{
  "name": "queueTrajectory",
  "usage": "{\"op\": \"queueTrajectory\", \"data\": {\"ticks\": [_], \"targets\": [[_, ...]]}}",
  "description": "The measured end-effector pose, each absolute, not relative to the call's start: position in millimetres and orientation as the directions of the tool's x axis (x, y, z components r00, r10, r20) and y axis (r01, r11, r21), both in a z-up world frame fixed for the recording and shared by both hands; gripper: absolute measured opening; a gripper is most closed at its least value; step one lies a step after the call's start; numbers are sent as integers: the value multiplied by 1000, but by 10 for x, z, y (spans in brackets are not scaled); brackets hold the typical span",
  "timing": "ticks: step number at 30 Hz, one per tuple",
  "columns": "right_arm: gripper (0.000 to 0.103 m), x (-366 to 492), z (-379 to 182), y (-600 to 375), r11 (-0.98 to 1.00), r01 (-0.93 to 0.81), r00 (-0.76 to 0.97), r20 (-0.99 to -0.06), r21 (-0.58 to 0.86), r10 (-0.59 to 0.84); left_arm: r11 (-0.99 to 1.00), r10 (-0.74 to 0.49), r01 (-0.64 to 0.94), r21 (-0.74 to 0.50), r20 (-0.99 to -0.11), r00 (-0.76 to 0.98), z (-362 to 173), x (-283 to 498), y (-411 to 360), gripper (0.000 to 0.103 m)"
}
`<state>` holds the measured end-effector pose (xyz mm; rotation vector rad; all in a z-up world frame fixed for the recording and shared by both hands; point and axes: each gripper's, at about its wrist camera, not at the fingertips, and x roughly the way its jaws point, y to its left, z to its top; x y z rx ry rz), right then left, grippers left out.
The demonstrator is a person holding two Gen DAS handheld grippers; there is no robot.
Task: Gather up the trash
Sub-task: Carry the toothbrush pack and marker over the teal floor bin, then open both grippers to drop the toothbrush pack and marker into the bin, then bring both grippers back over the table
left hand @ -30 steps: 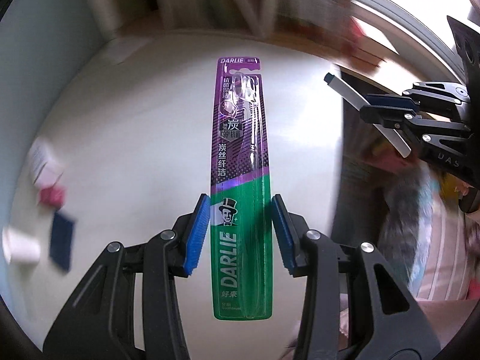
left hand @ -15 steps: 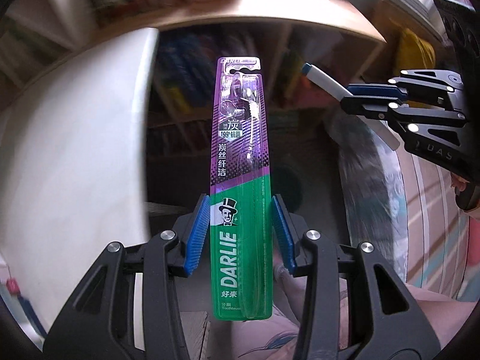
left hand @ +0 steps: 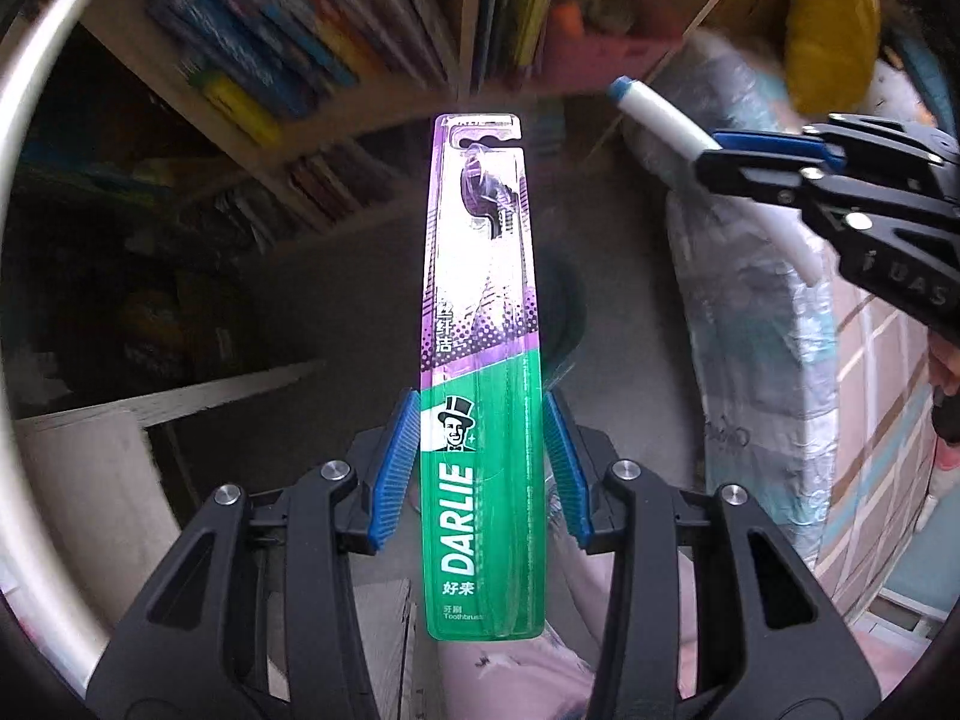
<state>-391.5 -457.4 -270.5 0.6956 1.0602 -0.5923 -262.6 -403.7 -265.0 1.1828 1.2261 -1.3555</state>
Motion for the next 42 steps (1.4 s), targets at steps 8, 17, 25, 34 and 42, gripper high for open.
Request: {"op": "queueTrajectory", "data": {"ticks": [8, 17, 25, 34, 42], "targets": [[14, -4029, -3937, -4596, 531, 795, 343, -939, 292, 2, -81, 98, 987, -141, -986, -133, -3762, -2800, -4209, 40], [42, -4099, -4561, -4695, 464, 837, 320, -947, 289, 11, -60, 131, 988, -141, -983, -132, -4438, -2956, -4366, 74], [57, -4321, -4227, -4767, 458, 842, 343, -938, 286, -46, -115, 86, 989, -90, -993, -81, -4130, -3020, -4388, 77], [66, -4203, -3256, -4768, 556, 782, 400, -910, 280, -105, -60, -53, 994, -88, -994, -91, -3096, -2802, -4325, 78], [79, -3513, -2142, -4683, 749, 602, 529, -840, 277, -115, 90, -218, 993, -72, -975, -51, -1923, -2215, -3972, 86]]}}
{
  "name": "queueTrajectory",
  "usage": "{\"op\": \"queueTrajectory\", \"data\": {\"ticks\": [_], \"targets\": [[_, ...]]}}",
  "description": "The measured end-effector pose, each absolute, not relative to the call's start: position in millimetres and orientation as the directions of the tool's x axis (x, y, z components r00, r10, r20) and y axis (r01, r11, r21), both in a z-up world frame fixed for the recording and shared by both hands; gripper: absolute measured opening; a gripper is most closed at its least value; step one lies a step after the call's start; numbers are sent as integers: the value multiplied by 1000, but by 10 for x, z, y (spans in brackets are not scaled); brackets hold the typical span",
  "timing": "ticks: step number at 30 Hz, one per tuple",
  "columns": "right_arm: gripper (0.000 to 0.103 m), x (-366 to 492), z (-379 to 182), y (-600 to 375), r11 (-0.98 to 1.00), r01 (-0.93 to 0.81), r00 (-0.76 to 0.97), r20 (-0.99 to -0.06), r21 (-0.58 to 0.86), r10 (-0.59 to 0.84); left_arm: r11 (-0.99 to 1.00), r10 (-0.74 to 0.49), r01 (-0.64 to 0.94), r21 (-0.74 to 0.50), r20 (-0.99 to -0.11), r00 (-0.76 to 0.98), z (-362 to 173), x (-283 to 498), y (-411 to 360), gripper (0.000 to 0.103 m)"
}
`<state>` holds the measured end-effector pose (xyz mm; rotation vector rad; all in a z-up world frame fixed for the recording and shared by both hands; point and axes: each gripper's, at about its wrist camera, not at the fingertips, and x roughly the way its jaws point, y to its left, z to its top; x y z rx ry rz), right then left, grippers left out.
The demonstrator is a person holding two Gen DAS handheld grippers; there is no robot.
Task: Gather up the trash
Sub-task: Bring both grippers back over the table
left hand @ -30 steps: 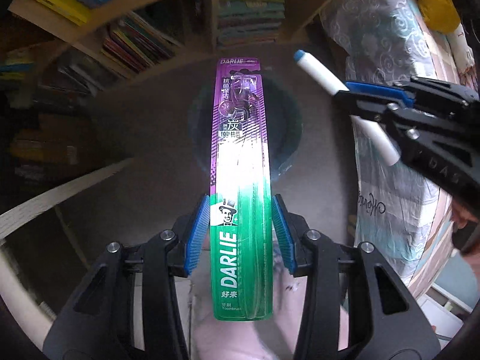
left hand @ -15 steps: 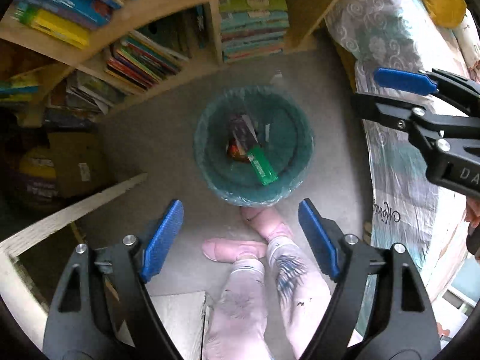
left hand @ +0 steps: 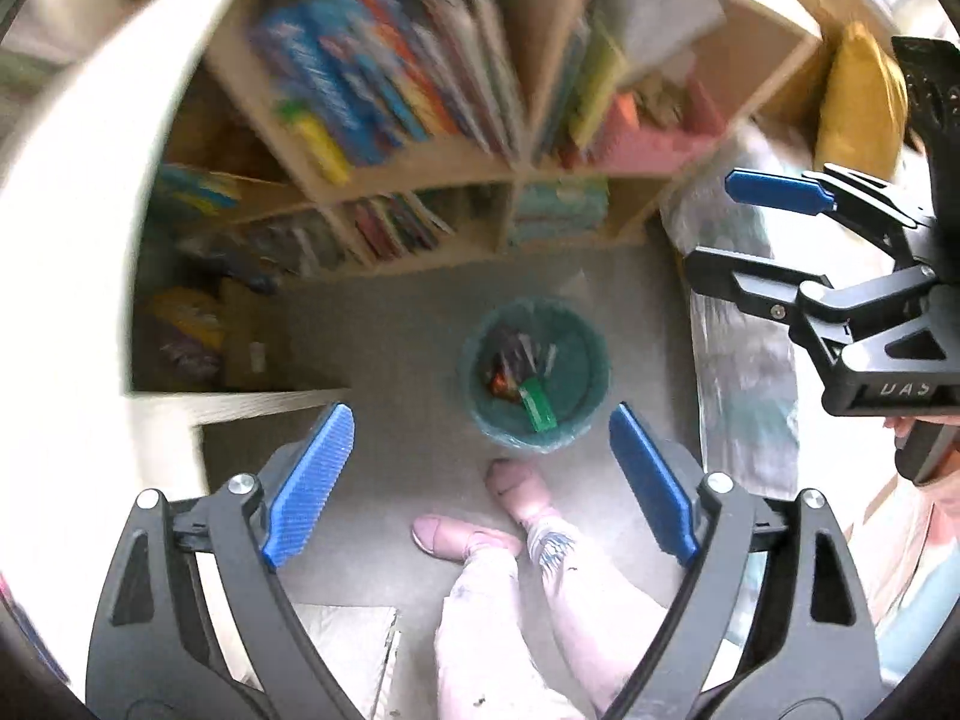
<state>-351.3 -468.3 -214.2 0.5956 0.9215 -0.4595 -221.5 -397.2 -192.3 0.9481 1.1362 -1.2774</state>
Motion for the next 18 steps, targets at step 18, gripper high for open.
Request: {"op": "queueTrajectory", "data": {"ticks": [18], "targets": [[88, -874, -819, -3590, 982, -24, 659, -735, 188, 157, 674, -232, 736, 58, -930, 285, -900, -173, -1904, 96]]}}
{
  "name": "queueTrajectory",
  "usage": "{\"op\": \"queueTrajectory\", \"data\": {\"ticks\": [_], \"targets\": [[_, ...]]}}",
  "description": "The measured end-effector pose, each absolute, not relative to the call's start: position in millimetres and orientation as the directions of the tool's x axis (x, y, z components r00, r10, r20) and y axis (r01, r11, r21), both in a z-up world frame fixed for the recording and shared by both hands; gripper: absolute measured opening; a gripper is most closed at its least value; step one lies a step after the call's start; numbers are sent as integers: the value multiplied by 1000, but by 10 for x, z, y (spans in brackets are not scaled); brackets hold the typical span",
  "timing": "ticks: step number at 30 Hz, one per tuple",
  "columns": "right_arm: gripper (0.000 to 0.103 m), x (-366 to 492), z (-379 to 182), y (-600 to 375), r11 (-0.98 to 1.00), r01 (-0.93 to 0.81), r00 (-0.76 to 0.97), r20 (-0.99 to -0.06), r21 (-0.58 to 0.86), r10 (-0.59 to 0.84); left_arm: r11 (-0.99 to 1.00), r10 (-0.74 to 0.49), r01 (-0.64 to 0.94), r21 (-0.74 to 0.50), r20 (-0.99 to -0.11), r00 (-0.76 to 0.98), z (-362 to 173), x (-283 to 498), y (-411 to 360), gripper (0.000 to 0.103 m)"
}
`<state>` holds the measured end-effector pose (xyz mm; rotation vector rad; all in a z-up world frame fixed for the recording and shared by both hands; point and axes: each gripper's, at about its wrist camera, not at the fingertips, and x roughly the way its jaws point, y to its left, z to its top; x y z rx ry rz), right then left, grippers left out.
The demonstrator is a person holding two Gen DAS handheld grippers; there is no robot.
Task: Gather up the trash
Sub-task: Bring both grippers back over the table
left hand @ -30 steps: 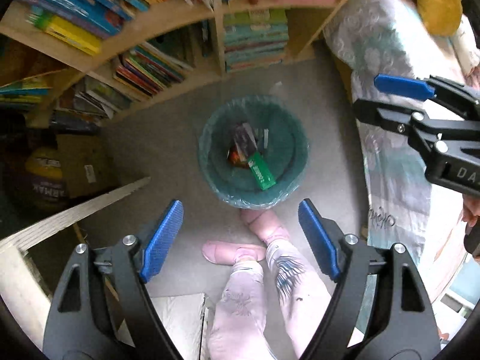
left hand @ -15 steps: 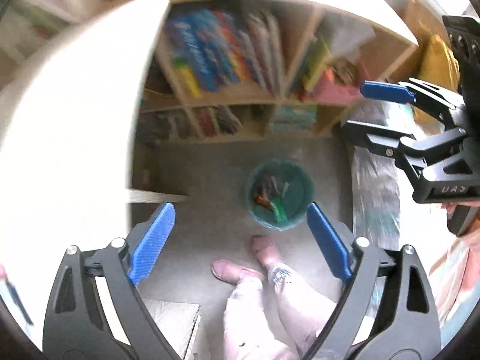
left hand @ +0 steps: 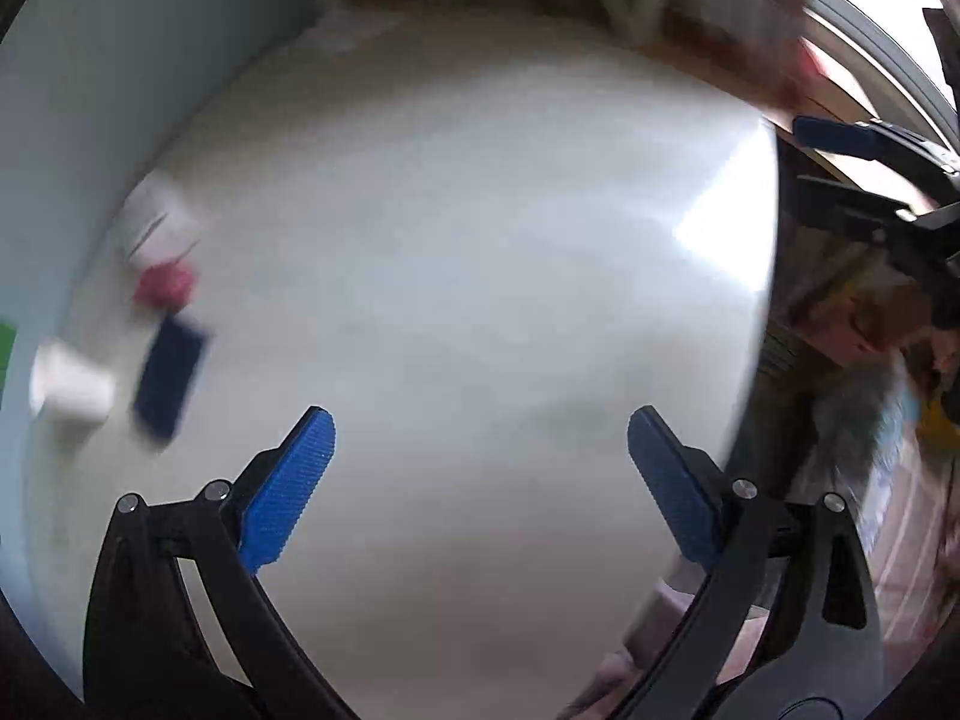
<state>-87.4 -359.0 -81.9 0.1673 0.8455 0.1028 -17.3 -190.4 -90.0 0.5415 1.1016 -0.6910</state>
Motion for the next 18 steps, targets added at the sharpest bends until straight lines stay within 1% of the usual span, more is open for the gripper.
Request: {"op": "queueTrajectory", "data": {"ticks": [8, 13, 18], "targets": [[88, -51, -704, -2870, 963, -221, 625, -736, 155, 262, 809, -152, 581, 88, -923, 352, -891, 447, -1102, 96], [88, 372, -687, -2498, 936, -319, 590, -741, 149, 319, 852, -142, 519, 75, -920, 365, -893, 711, -686, 96], [88, 778, -719, -2157, 904, -400, 547, -752, 151, 368, 872, -135, 486, 63, -922, 363, -919, 937, -454, 96]]}}
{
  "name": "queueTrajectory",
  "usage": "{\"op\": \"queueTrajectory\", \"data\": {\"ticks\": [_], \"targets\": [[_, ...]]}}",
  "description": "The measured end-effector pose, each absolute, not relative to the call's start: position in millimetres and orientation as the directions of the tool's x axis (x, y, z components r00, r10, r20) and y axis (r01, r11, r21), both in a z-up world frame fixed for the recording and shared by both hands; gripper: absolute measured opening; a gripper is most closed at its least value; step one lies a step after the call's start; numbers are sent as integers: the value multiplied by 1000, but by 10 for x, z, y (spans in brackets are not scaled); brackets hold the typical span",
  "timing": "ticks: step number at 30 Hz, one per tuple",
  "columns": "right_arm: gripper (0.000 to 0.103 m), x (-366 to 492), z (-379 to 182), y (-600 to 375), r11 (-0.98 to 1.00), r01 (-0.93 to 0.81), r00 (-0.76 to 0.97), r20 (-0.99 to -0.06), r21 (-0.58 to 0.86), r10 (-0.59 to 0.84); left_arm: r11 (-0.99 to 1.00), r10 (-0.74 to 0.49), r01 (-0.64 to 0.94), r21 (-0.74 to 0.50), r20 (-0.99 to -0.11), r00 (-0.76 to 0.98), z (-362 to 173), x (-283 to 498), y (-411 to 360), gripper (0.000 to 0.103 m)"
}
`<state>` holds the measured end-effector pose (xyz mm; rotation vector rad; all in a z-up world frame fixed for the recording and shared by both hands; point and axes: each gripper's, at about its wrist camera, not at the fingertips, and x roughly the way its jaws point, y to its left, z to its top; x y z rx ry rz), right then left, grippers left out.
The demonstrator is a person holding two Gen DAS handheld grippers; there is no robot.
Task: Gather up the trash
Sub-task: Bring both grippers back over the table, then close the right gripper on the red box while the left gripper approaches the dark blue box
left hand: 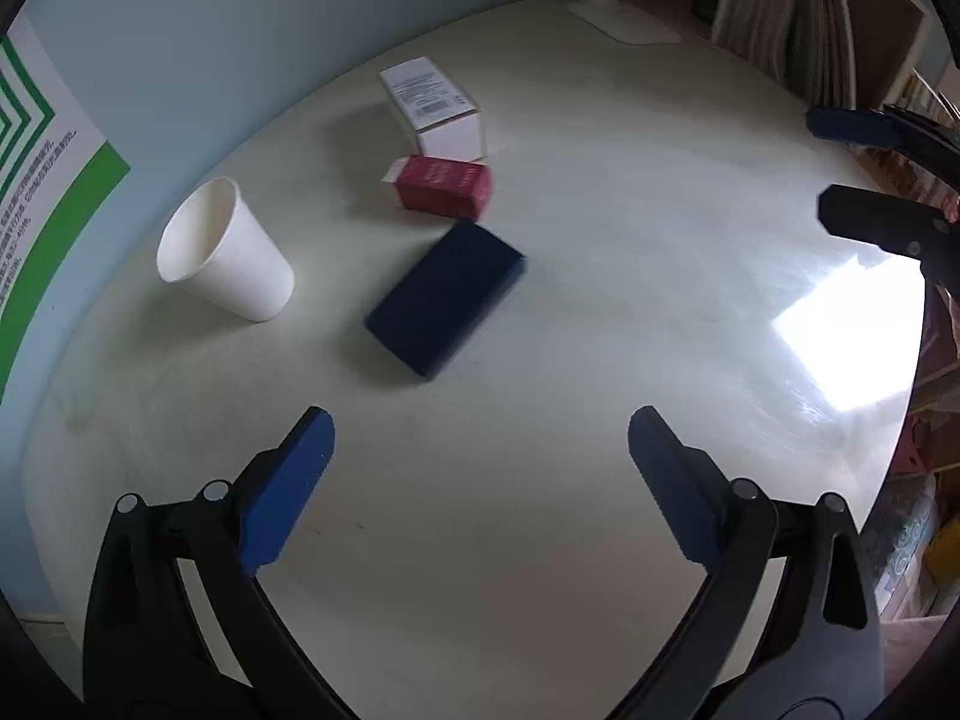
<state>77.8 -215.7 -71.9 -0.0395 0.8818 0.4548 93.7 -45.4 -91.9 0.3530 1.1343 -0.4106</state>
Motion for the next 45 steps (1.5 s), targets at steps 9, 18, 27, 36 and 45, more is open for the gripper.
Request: {"op": "queueTrajectory", "data": {"ticks": [9, 18, 27, 36, 45], "targets": [[88, 1305, -835, -1750, 861, -482, 488, -765, 164, 420, 887, -124, 458, 54, -929, 350, -1046, 1227, -226, 96], [86, 1678, -1092, -1509, 832, -523, 417, -796, 186, 439, 885, -144, 464, 23, -936, 322, -1226, 1448, -178, 96], [80, 2017, -1378, -1388, 818, -528, 350, -819, 228, 454, 878, -167, 479, -19, -949, 269, -1462, 1665, -199, 96], [64, 2279, -1672, -1237, 805, -536, 293, -838, 254, 460, 870, -199, 489, -66, -954, 225, -1686, 1829, -232, 92], [34, 2440, -1767, -1138, 801, -532, 279, -836, 275, 473, 838, -206, 544, -31, -942, 263, -1674, 1823, -284, 69]]}}
